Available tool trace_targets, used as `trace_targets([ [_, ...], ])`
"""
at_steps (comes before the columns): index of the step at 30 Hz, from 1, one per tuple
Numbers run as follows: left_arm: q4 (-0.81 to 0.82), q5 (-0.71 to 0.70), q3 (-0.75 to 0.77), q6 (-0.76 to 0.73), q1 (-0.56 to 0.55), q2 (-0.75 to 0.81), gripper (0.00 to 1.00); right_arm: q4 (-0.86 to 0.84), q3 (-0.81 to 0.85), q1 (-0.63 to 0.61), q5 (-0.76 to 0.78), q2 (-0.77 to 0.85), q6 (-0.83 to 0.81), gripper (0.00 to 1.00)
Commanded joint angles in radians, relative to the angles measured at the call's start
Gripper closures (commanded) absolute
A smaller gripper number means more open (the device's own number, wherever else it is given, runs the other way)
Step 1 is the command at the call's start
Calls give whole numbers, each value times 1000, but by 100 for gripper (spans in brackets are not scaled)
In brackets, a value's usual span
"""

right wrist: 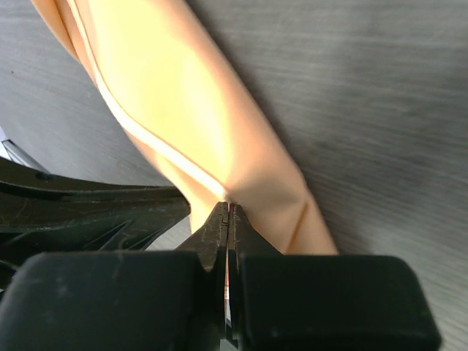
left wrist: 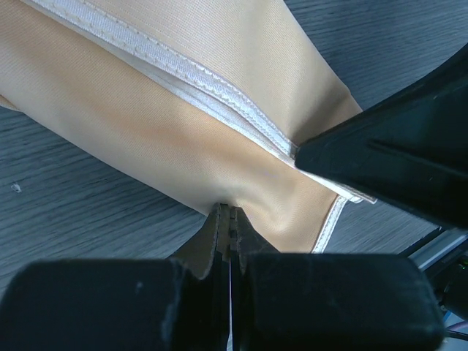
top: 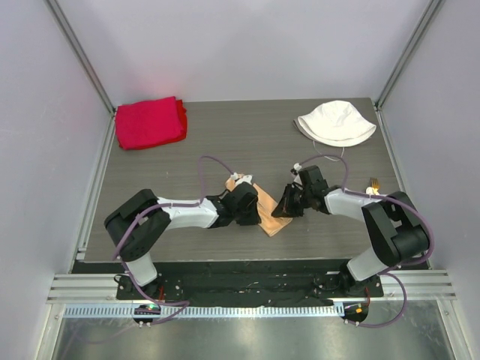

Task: Fold the napkin into a case and place the utensils inside
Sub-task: Smooth out the smaller rectangle-folded napkin at the center of the board.

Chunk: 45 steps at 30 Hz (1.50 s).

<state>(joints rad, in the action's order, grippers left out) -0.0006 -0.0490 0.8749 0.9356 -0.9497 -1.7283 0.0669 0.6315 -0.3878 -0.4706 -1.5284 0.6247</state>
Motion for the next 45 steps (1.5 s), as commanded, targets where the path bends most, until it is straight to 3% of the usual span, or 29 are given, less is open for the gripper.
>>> trace_targets([
  [1, -10, -2, 12, -8, -12, -27, 100, -56, -18, -34, -2, 40, 58, 99],
  [6, -21, -9, 10, -15, -15, -11, 100, 120, 87, -34, 93, 108, -40, 98],
  [7, -24, -8, 10, -17, -17, -8, 100, 152, 108, -34, 107, 122, -55, 89],
  [11, -29, -12, 6, -21, -20, 15, 100, 283, 158, -34, 177, 200, -68, 79],
  [17, -27, 12, 24, -21, -32, 45, 100, 338, 30, -13, 266, 391, 179, 46],
  [24, -44, 38, 68, -37, -44, 70, 100, 307, -170, 16, 342, 672, 400, 22],
  [26, -42, 43, 82, -38, -44, 47, 100, 265, -214, 30, 295, 669, 429, 23],
  [29, -24, 73, 88, -32, -47, 20, 100, 135, -289, 53, 202, 610, 454, 33],
  [35, -13, 80, 108, -34, -58, -4, 100, -44, -377, 59, 178, 579, 492, 46],
  [45, -4, 86, 118, -27, -81, -51, 100, -62, -368, 59, 179, 574, 474, 54],
])
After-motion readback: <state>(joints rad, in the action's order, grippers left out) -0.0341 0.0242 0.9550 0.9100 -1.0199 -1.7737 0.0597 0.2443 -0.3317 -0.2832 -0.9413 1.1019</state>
